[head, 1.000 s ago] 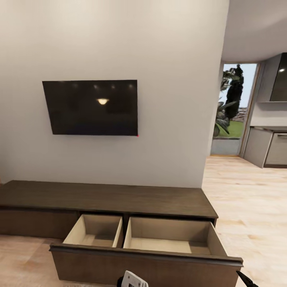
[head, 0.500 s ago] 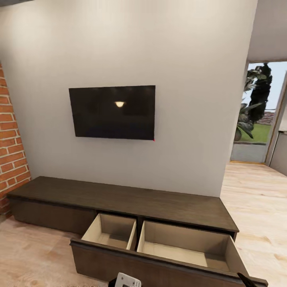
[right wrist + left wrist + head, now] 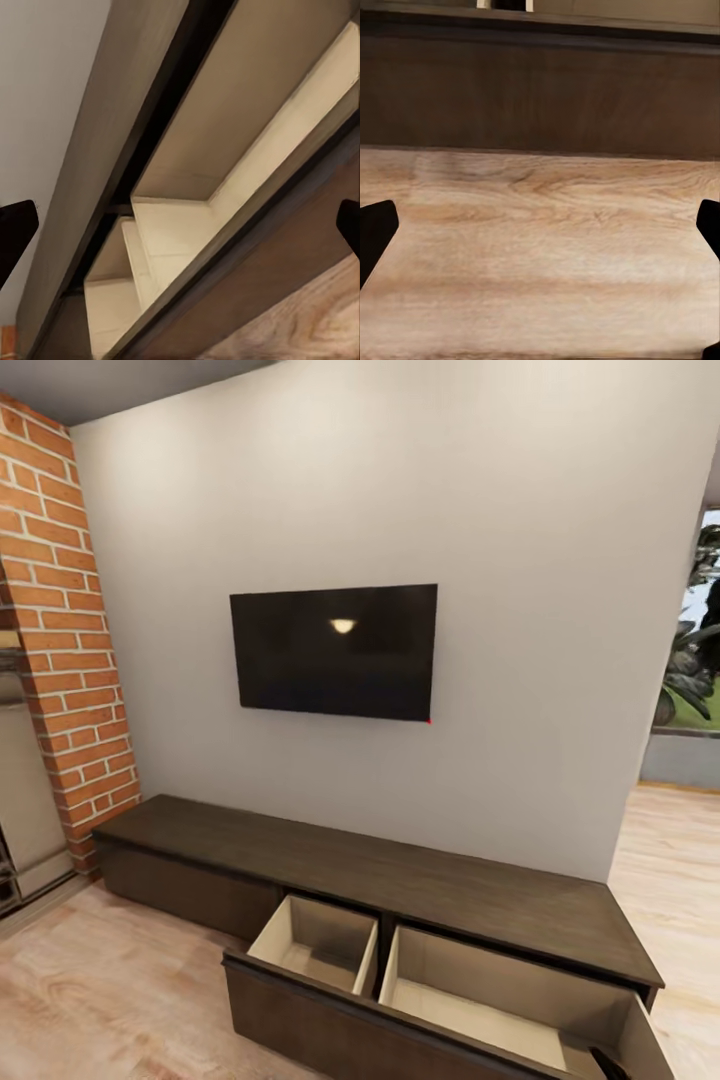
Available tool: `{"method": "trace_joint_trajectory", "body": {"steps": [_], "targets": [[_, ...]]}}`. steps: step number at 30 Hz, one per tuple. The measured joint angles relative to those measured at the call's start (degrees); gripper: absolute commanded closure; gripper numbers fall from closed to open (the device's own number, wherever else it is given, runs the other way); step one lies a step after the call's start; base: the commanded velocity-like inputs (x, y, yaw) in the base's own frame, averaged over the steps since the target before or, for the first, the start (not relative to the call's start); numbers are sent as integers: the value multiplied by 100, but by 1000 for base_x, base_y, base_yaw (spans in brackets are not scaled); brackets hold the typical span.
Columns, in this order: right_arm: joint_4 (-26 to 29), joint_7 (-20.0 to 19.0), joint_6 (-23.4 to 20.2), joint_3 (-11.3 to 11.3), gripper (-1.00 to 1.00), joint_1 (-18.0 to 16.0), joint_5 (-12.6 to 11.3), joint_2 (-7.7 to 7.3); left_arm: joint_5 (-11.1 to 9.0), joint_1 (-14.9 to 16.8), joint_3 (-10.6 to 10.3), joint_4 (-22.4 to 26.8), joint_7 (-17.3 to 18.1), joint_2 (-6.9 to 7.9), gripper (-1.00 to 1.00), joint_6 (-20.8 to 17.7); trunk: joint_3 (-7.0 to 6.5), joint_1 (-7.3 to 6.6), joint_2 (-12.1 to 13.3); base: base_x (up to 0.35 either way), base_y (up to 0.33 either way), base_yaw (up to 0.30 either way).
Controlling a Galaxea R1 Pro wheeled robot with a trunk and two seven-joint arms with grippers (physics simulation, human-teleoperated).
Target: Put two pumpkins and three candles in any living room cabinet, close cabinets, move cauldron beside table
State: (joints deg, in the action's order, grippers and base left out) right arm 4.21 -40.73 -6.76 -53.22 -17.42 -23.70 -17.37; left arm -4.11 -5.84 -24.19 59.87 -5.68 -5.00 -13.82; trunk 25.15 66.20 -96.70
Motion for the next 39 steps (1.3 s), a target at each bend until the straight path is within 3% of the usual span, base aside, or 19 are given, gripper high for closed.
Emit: {"method": "trace_joint_trajectory", "body": {"steps": [7, 11, 22, 39], "targets": [[7, 26, 133, 280, -100, 1, -1, 95, -2, 2, -26, -158, -447, -31, -100, 87, -126, -154, 281, 0, 0, 291], [3, 34, 199, 353, -100, 1, -6, 113, 23, 2, -33, -209, -535, -33, -100, 234, -198, -242, 441, 0, 0, 291], [1, 41, 237, 418, -100, 2, -9, 154, 36, 33, -43, -634, -482, -32, -100, 834, -396, -483, 882, 0, 0, 291], [8, 32, 239, 421, -100, 4, -5, 235, 16, 38, -34, -814, -364, -23, -100, 935, -701, -857, 1565, 0, 0, 232]]}}
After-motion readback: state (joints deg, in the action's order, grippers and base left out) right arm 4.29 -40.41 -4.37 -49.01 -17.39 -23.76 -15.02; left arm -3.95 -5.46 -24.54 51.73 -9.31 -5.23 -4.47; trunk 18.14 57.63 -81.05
